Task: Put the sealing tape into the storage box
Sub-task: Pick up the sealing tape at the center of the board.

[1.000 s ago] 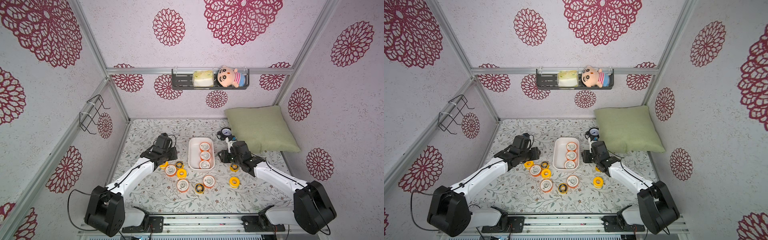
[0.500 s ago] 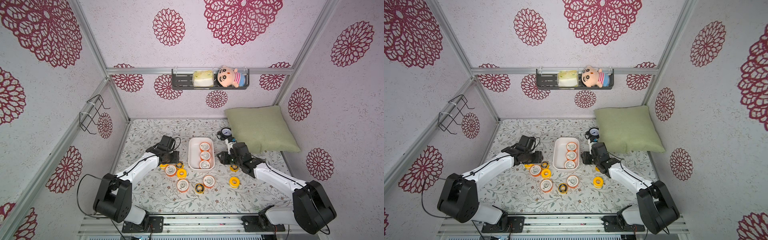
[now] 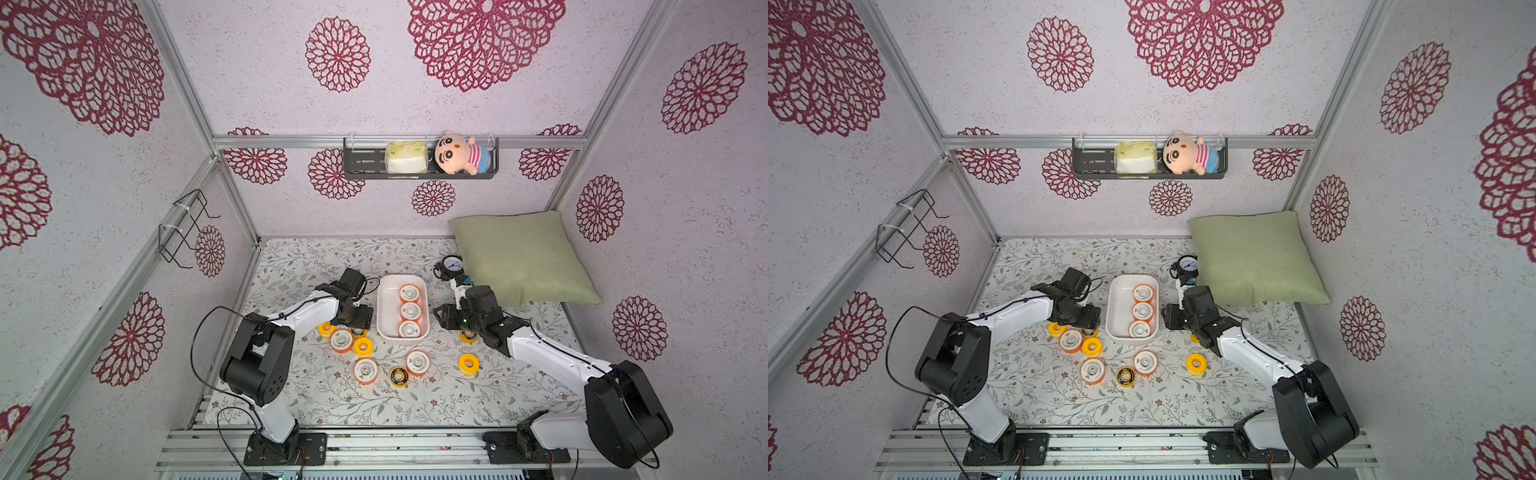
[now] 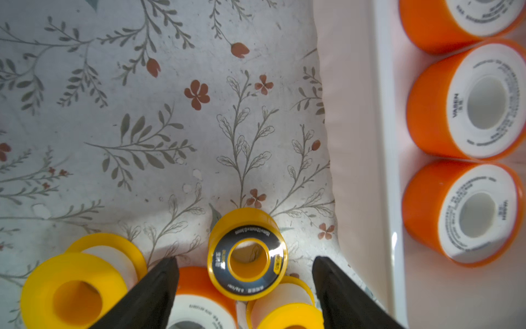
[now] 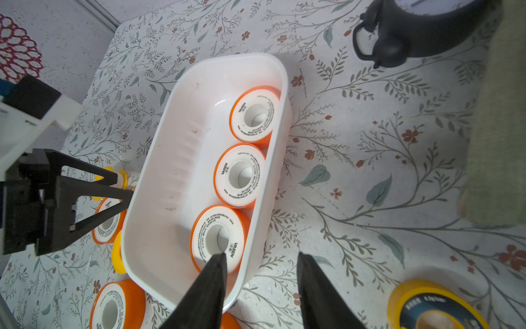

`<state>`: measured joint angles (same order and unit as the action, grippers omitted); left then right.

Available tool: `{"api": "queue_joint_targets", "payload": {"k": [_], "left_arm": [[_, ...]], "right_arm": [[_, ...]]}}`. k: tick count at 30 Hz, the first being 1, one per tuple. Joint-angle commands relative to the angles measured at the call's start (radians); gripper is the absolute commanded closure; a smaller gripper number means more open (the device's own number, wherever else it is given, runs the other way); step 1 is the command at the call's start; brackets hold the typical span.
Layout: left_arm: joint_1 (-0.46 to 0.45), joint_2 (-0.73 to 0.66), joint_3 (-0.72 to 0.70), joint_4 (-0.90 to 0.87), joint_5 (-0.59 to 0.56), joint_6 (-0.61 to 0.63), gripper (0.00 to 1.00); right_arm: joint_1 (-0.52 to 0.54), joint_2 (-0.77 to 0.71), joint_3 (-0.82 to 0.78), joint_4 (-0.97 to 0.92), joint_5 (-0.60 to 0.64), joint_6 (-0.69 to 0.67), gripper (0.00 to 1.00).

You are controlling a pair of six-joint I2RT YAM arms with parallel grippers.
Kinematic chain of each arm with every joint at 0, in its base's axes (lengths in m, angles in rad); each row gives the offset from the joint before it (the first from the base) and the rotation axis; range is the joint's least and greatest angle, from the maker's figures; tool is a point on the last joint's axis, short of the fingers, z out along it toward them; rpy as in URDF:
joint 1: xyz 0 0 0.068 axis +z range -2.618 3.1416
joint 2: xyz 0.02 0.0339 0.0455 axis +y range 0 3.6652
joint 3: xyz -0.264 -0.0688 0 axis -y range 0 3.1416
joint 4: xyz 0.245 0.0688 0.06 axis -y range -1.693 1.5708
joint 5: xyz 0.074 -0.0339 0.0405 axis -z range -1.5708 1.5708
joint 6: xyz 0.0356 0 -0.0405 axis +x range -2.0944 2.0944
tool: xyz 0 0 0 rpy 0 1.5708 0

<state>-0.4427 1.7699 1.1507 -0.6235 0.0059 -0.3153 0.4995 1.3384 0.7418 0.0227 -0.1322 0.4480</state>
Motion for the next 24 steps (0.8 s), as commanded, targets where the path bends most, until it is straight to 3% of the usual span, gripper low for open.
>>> {"api": "queue_joint_targets", "payload": {"k": [1, 9, 24], "left_arm": [[-0.012, 0.039, 0.023, -0.04, -0.03, 0.046, 0.17], [-0.03, 0.098, 0.04, -0.076, -0.062, 0.054, 0.17], [-0.038, 0.14, 0.056, -0.07, -0.037, 0.046, 0.34]], "right_arm": [[-0.005, -0.021, -0.006, 0.01, 0.004, 0.018, 0.53], [-0.007, -0.016, -0.004, 0.012, -0.007, 0.026, 0.53], [-0.007, -0.027, -0.008, -0.004, -0.016, 0.025, 0.52]]}}
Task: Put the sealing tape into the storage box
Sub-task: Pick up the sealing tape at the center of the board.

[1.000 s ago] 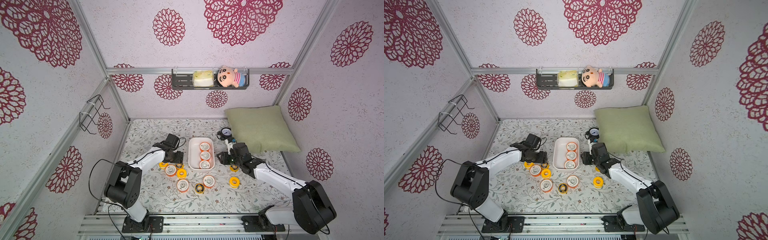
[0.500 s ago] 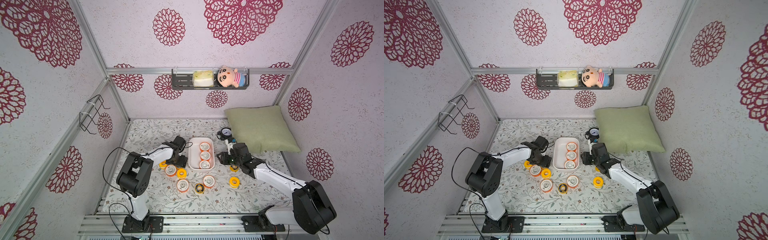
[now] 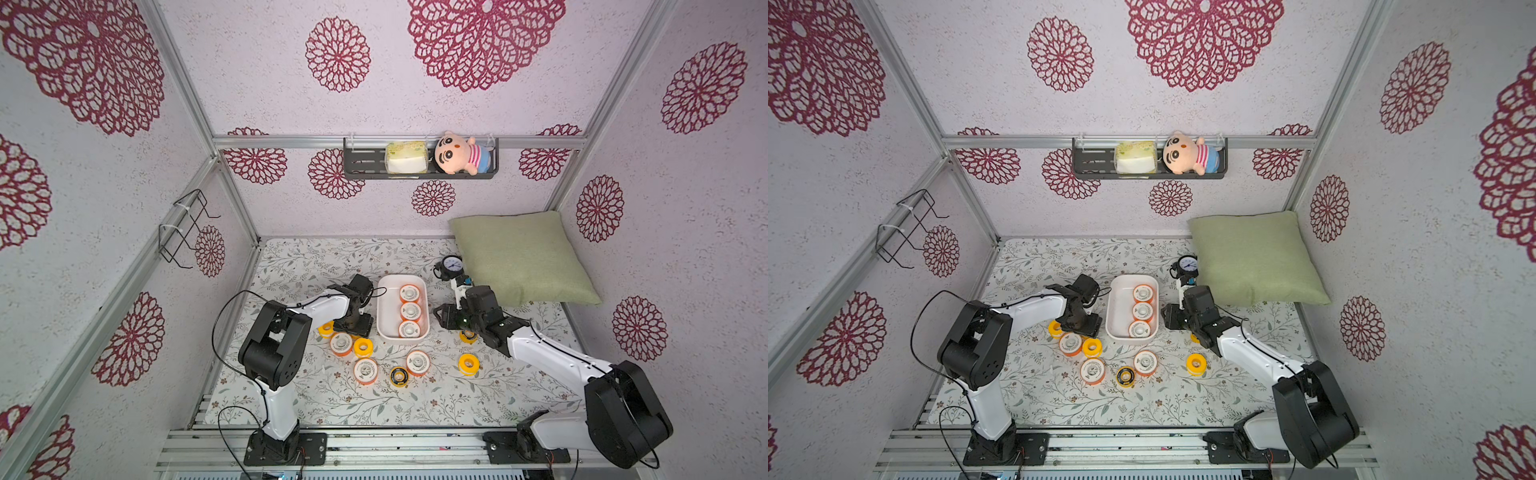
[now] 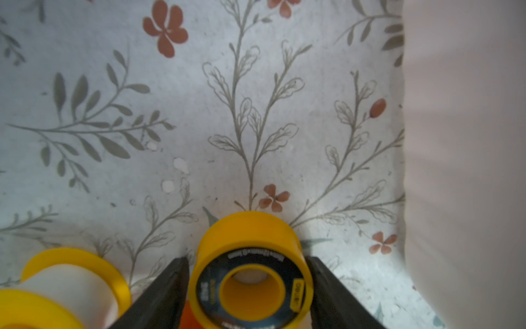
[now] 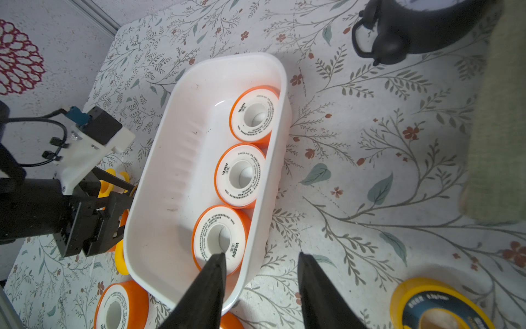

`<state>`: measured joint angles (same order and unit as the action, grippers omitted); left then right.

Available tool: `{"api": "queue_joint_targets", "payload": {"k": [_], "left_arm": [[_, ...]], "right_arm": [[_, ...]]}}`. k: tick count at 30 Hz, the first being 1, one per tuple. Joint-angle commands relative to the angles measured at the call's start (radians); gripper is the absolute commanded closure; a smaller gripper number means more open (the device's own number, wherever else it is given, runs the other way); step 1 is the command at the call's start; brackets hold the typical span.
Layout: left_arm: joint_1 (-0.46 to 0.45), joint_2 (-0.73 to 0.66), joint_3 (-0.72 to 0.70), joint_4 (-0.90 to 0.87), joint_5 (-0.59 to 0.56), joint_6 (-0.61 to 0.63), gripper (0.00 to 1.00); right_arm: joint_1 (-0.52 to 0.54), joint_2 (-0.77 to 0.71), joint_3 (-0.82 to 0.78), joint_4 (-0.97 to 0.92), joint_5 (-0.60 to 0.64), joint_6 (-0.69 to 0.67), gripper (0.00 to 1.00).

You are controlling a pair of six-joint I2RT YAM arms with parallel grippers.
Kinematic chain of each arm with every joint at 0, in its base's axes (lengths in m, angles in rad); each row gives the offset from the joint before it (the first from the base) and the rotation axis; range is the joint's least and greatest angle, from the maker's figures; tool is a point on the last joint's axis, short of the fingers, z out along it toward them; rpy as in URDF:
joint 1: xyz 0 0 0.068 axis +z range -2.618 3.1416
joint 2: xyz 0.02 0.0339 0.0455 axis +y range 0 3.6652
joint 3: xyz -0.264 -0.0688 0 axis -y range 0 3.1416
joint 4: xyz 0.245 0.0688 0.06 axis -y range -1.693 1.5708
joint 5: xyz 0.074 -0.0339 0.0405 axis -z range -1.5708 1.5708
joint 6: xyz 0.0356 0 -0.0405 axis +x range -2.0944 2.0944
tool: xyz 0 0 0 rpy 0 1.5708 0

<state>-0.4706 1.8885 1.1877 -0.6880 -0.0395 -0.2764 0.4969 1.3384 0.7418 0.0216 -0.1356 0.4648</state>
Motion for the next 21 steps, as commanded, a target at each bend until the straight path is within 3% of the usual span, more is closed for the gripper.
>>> {"api": "queue_joint_targets", "payload": {"k": [1, 7, 16, 21], "left_arm": [[-0.011, 0.023, 0.021, -0.007, 0.007, 0.007, 0.36], [-0.014, -0.003, 0.033, -0.008, -0.023, -0.007, 0.43], [-0.014, -0.086, 0.07, -0.049, -0.063, -0.022, 0.44], [-0.014, -0.125, 0.144, -0.075, -0.032, -0.029, 0.44]], "right_arm": [[-0.004, -0.023, -0.007, -0.002, -0.016, 0.008, 0.52], [-0.004, 0.006, 0.001, 0.006, -0.04, 0.005, 0.52], [-0.008, 0.096, 0.044, 0.053, -0.077, 0.006, 0.53], [-0.009, 0.153, 0.081, 0.088, -0.088, 0.017, 0.56]]}}
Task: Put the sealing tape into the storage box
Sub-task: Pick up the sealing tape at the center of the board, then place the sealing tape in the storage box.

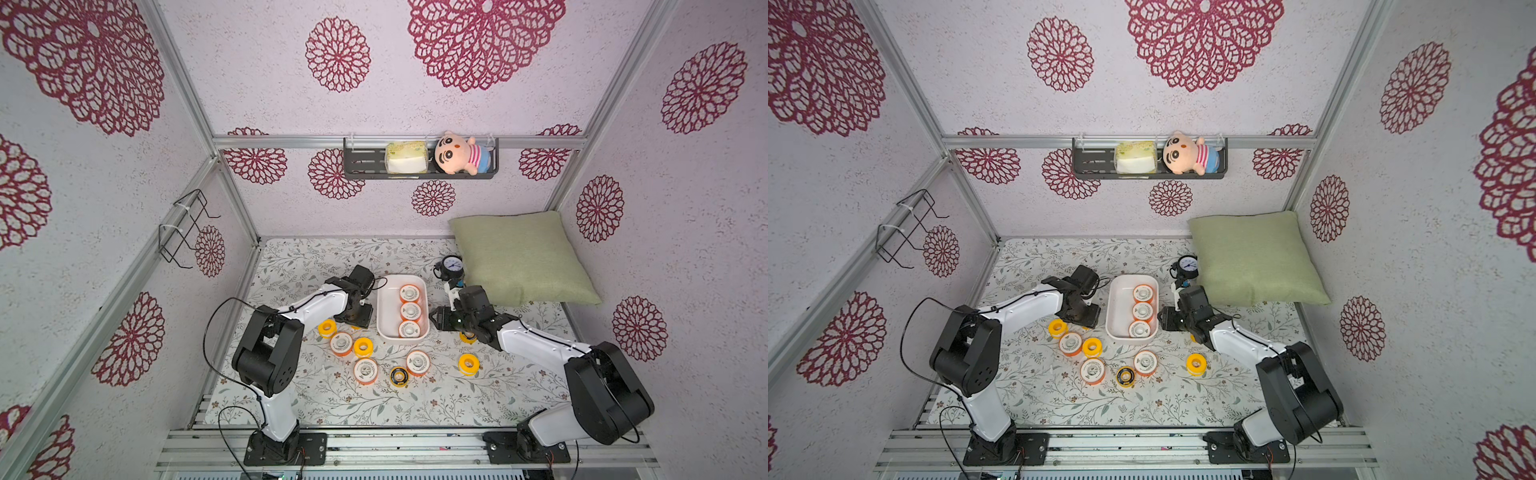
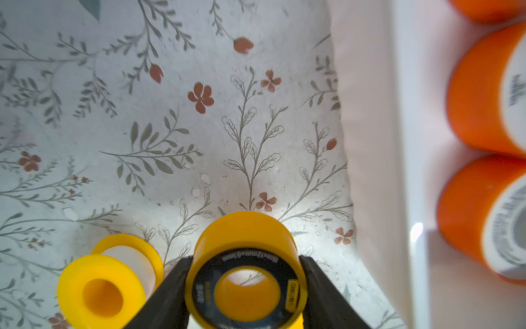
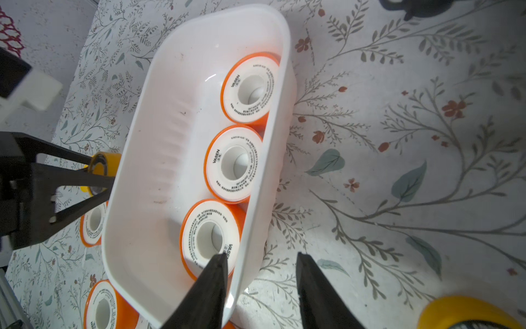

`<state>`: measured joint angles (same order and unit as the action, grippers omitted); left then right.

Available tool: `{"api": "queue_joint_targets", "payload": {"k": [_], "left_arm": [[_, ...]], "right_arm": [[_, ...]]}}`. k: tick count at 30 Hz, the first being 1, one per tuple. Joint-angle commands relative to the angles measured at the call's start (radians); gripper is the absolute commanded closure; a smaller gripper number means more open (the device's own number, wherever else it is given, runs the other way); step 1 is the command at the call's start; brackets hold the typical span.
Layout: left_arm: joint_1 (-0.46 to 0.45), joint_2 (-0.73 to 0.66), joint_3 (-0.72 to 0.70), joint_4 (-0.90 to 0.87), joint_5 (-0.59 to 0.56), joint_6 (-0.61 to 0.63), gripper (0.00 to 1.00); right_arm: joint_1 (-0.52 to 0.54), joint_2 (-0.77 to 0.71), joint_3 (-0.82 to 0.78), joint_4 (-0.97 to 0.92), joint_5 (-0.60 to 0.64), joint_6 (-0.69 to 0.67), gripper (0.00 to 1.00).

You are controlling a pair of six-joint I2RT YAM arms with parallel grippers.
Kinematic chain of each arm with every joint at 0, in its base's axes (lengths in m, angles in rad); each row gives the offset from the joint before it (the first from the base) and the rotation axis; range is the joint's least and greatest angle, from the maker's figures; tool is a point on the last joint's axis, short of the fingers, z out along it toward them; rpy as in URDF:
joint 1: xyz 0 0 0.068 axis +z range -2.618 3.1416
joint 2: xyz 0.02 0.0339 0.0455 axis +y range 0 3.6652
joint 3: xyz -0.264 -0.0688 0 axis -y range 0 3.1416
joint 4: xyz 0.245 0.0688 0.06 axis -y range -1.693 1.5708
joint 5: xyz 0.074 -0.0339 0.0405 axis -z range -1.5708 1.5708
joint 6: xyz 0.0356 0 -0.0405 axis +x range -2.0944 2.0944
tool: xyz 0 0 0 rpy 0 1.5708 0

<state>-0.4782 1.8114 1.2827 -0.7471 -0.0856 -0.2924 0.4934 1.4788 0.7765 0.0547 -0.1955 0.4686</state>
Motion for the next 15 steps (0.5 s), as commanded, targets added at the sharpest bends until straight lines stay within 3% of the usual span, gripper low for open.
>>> {"api": "queue_joint_targets", "payload": {"k": [1, 15], "left_arm": [[-0.009, -0.05, 0.065, -0.017, 0.027, -0.017, 0.44], [-0.019, 0.141, 0.393, -0.096, 0.109, 0.023, 0.44]], "right_arm": [[-0.006, 0.023, 0.054, 0.057, -0.028, 0.015, 0.57], [-0.015, 0.163, 0.165, 0.01, 0.062, 0.036, 0.66]]}}
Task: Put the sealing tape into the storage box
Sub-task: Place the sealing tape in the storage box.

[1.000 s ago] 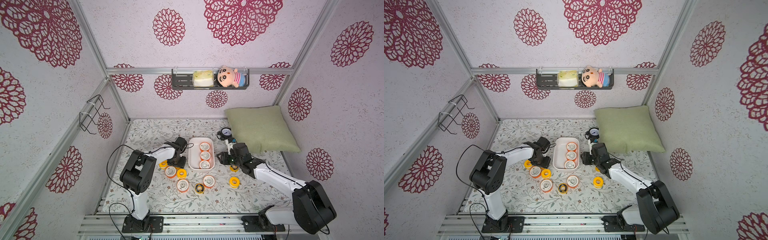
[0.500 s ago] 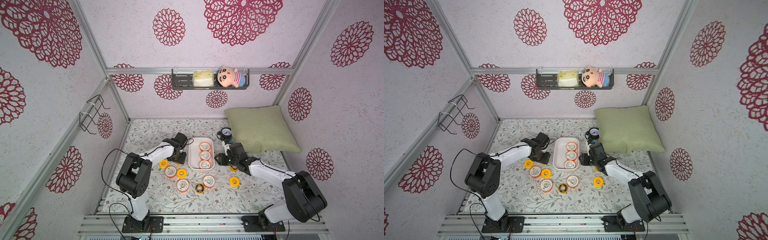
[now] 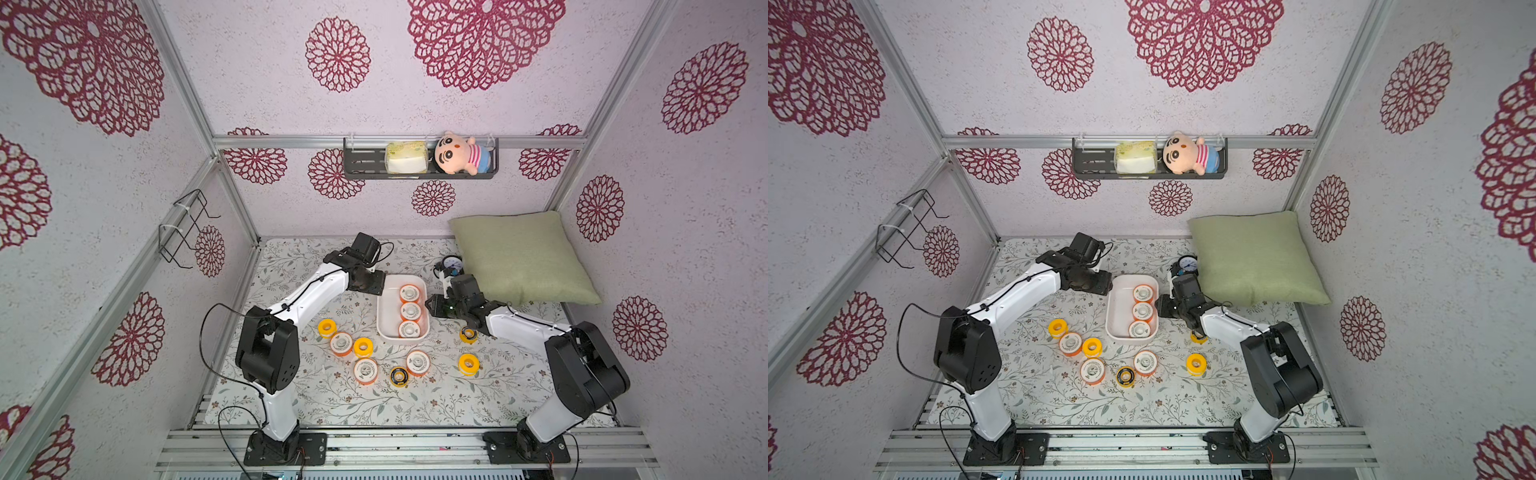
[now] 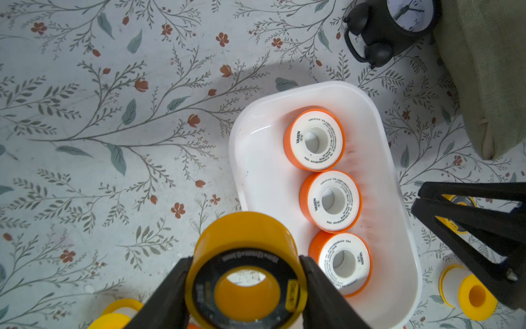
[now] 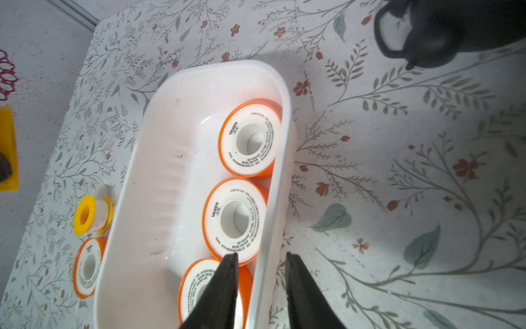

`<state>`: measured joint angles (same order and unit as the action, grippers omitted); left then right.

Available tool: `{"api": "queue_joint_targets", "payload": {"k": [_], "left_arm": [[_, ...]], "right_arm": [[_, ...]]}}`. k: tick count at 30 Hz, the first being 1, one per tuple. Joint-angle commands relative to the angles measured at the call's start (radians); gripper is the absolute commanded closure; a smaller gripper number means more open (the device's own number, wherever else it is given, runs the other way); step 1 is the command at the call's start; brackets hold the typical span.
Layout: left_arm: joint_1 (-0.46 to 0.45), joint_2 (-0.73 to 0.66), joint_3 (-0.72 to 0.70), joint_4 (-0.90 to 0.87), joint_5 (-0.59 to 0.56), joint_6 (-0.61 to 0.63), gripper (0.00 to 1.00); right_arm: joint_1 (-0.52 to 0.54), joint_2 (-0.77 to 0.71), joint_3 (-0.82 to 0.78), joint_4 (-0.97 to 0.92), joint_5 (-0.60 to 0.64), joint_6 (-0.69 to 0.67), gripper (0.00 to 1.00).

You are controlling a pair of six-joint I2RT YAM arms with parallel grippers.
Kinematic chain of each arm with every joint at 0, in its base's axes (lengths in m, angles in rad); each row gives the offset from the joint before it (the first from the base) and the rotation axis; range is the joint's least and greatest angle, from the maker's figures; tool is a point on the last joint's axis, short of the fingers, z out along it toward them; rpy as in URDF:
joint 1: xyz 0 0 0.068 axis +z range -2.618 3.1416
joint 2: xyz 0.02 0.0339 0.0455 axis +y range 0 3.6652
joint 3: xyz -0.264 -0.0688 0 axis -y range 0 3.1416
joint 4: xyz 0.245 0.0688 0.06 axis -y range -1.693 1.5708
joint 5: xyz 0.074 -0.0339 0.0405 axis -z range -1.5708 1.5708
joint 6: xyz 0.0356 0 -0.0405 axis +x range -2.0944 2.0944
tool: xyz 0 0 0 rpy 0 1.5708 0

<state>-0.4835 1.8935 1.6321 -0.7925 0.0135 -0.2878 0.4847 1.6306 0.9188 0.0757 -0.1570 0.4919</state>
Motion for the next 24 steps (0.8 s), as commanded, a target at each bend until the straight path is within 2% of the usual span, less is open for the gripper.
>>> {"api": "queue_joint_targets", "payload": {"k": [1, 8, 24], "left_arm": [[-0.019, 0.096, 0.066, -0.056, 0.0, 0.024, 0.44], [-0.037, 0.202, 0.171, -0.063, -0.027, 0.055, 0.44], [-0.078, 0.364, 0.347, -0.147, -0.11, 0.126, 0.44]], "right_arm": [[-0.006, 0.018, 0.024, -0.007, 0.018, 0.013, 0.67], [-0.01, 0.065, 0.05, 0.015, -0.042, 0.009, 0.71], [-0.011, 0.087, 0.06, 0.016, -0.045, 0.013, 0.8]]}}
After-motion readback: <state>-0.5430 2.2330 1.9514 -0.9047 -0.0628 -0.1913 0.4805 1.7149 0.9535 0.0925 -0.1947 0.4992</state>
